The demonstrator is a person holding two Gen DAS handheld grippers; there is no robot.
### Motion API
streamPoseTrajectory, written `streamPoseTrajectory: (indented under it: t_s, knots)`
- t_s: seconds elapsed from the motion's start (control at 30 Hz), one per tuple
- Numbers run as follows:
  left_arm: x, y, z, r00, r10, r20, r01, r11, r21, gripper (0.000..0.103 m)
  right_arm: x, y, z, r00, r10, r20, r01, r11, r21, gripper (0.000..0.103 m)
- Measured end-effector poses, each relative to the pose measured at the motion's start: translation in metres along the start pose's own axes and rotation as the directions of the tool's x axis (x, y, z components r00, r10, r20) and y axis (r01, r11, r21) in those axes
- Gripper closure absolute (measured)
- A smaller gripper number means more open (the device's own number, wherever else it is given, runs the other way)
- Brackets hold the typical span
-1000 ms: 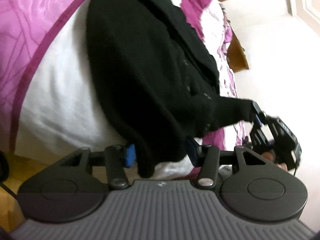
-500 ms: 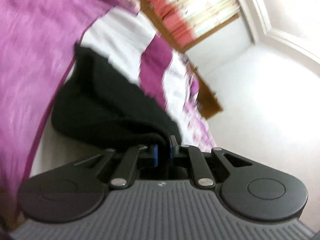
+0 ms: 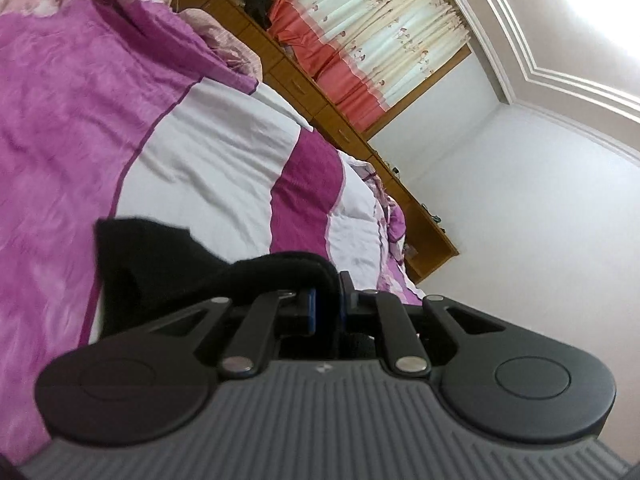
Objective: Fold small clothes
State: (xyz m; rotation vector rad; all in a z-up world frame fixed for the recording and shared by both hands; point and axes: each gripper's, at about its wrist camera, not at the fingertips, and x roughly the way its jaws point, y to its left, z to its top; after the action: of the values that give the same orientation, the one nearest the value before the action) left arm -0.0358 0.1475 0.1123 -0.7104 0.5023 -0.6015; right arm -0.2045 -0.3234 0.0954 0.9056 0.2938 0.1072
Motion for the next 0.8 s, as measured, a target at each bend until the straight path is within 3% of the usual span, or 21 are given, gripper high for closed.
streamPoseTrajectory:
  t_s: [0.13,0.23,0.37,0.5,0.57,0.8]
  knots:
    - [0.037,0.021,0.013,0.999,0.046,-0.026,-0.047,0.999,-0.022,0.091,0.057,-0.002,0.019,0.999,-0.033,0.013,0.032,0.998,0.057,0.096]
    - [0.065,0.034,0.020,0.993,0.105,-0.059,-0.103,0.994,0.032,0.091,0.109,-0.011,0.028,0.996,-0.081,-0.034,0.083,0.992,0.094,0.096]
    - [0.091,0.064,0.024,0.980,0.166,-0.113,-0.173,0.984,-0.050,0.091,0.161,-0.018,0.031,0.985,-0.158,-0.066,0.158,0.987,-0.007,0.096]
    - [0.113,0.095,0.021,0.955,0.245,-0.165,-0.266,0.957,-0.115,0.091,0.198,-0.044,0.033,0.975,-0.202,-0.096,0.200,0.979,-0.024,0.096]
    - [0.115,0.104,0.019,0.954,0.252,-0.164,-0.278,0.947,-0.162,0.091,0.216,-0.052,0.033,0.966,-0.224,-0.127,0.220,0.975,-0.041,0.096]
    - [0.129,0.114,0.022,0.953,0.264,-0.149,-0.286,0.946,-0.153,0.091,0.241,-0.067,0.041,0.963,-0.221,-0.152,0.221,0.975,-0.016,0.096]
